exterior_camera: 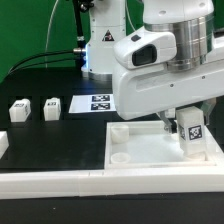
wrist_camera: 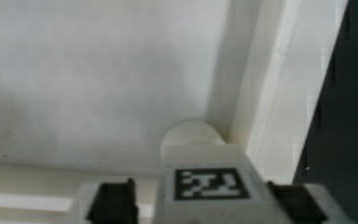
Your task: Assemble one leg
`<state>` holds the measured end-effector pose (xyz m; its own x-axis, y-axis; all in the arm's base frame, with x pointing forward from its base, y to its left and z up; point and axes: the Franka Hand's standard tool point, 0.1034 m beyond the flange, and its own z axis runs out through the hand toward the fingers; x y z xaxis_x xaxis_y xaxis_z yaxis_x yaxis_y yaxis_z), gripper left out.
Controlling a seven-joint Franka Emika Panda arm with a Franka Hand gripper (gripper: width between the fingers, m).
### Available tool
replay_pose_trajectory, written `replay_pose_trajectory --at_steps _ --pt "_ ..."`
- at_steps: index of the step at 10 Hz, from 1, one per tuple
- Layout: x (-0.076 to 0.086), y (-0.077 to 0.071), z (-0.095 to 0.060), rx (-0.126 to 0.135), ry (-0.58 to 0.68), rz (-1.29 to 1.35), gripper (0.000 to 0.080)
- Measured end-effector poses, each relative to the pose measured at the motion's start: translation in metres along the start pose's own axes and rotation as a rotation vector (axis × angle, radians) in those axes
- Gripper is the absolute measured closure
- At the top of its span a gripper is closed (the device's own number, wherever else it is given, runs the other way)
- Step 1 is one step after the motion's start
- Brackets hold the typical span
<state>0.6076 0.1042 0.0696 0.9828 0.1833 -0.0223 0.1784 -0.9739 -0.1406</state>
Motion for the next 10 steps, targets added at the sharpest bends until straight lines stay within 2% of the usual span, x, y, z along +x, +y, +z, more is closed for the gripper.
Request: replay_pose_trajectory --at_steps 5,10 --pt "0.0000 -0.0001 0.0000 0.000 0.000 0.054 0.0509" --pt "0.0006 -0.0028 0.0003 0.014 0.000 0.649 0.0508"
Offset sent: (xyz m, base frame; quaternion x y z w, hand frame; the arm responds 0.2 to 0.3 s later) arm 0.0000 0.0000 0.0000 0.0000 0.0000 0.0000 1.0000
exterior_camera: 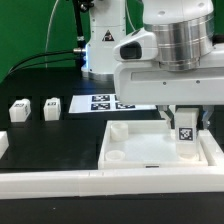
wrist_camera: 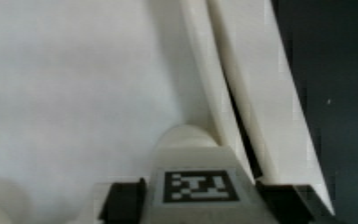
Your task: Assemble one leg
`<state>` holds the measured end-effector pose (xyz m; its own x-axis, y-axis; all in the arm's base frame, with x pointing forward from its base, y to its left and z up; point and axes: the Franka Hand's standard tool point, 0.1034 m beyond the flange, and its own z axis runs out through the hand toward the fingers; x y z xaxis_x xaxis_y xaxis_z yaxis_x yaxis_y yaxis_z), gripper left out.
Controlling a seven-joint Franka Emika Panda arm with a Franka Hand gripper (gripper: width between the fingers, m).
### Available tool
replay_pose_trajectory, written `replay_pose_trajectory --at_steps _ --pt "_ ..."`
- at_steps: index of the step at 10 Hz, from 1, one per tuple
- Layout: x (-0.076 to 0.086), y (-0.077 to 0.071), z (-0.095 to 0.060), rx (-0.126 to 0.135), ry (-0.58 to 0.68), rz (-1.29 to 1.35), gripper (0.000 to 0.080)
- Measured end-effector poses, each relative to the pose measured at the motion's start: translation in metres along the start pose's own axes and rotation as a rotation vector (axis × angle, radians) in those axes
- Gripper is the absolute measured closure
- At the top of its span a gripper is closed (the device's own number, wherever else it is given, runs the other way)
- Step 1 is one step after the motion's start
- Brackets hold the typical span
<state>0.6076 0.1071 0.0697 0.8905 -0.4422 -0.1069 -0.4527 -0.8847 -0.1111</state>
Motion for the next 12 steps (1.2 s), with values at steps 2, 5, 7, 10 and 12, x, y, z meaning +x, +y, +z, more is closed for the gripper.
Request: replay_pose_trajectory --at_steps 2,5,7,10,12 --pt "-0.001 -0.002 0.000 0.004 -0.003 0.221 0.0508" --pt "-0.004 -0.006 0.002 0.013 -0.009 0.494 0.0508" --pt "-0.004 -0.009 0.003 0.039 -0.027 0.765 0.0508" --pt "-0.006 -0.011 0.003 0.037 -0.033 0.978 0.0508" --pt "-0.006 -0.012 0.003 0.037 -0.032 0.946 0.0351"
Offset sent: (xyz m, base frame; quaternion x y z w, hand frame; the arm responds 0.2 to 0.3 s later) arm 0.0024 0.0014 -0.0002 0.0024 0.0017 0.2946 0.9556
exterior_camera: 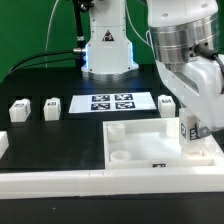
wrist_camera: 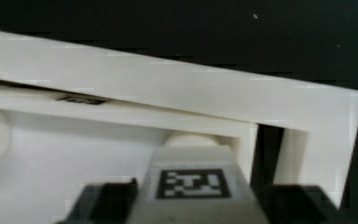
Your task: Assemble one leg
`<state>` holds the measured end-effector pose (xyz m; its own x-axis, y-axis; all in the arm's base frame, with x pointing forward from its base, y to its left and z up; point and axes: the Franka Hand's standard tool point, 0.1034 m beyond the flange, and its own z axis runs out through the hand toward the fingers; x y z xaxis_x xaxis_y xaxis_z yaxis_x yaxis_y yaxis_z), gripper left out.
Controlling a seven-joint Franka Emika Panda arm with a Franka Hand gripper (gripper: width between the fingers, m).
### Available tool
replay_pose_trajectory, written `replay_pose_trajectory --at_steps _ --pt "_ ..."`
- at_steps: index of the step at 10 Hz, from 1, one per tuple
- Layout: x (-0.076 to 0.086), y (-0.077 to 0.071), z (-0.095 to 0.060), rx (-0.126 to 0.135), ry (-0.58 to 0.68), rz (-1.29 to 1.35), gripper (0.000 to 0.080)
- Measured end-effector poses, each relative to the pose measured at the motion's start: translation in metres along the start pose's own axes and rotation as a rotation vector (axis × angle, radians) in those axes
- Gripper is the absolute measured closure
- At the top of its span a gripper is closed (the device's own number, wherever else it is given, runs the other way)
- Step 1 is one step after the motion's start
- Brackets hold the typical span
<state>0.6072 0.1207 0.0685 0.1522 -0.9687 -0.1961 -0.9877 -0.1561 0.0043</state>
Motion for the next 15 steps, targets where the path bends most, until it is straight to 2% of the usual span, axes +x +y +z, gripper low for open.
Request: replay_pose_trajectory --at_steps 1,2,3,4,6,11,15 --pt "0.000 0.000 0.000 0.000 0.000 -0.003 0.0226" --pt "0.000 0.000 0.000 0.000 0.000 -0.019 0.0226" --pt "0.000 0.000 0.000 0.000 0.000 -0.067 0.0165" --pt "-0.001 0.000 0.000 0.000 0.000 -0.067 0.0154" --pt "0.000 0.002 0.001 -0.011 0.007 -0.302 0.0151" --pt "-0.008 0.000 -0.003 -0.079 0.112 -1.032 0.0151" --pt "0.003 0.000 -0.004 -0.113 0.094 -1.505 0.0151"
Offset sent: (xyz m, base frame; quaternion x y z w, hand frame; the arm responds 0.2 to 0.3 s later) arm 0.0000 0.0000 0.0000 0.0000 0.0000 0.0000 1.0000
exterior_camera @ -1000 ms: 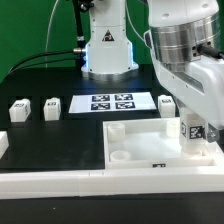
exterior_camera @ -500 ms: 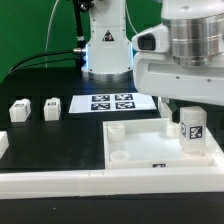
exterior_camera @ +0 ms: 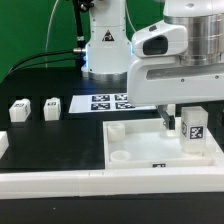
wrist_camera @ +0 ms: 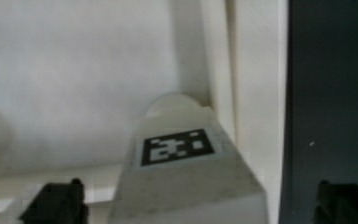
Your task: Assemble one leg
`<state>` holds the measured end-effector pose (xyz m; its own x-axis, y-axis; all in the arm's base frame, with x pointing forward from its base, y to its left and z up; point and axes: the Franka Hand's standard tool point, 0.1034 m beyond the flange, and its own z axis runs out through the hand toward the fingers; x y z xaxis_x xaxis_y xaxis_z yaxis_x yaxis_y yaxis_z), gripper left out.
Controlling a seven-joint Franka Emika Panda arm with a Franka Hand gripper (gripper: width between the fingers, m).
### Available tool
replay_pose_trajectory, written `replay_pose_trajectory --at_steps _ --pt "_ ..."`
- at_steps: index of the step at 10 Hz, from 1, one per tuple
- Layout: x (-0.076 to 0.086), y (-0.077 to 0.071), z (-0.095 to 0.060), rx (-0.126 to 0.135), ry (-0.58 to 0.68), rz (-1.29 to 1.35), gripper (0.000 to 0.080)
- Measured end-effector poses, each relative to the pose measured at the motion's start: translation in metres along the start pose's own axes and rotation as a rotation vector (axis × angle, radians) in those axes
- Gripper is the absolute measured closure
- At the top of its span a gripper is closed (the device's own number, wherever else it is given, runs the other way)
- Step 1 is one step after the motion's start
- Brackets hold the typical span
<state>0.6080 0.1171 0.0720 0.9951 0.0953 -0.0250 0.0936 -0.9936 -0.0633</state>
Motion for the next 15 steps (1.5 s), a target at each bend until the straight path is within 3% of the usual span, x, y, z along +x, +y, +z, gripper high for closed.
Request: replay_pose_trajectory --at_steps 5,7,8,9,12,15 --pt "0.0001 0.0012 0.0007 0.001 -0.002 -0.092 0.0151" --pt "0.0000 0.0012 0.0010 0.001 -0.002 -0.092 0.0378" --pt "0.0000 0.0013 0.0011 0.001 -0.002 -0.092 0.0378" --pt "0.0000 0.0013 0.0011 0.001 -0.002 -0.092 0.0511" --pt "0.0000 0.0012 0.0011 0.002 -0.002 -0.086 0.0510" --pt "0.0001 0.0010 0.0010 0.004 -0.002 0.078 0.0510"
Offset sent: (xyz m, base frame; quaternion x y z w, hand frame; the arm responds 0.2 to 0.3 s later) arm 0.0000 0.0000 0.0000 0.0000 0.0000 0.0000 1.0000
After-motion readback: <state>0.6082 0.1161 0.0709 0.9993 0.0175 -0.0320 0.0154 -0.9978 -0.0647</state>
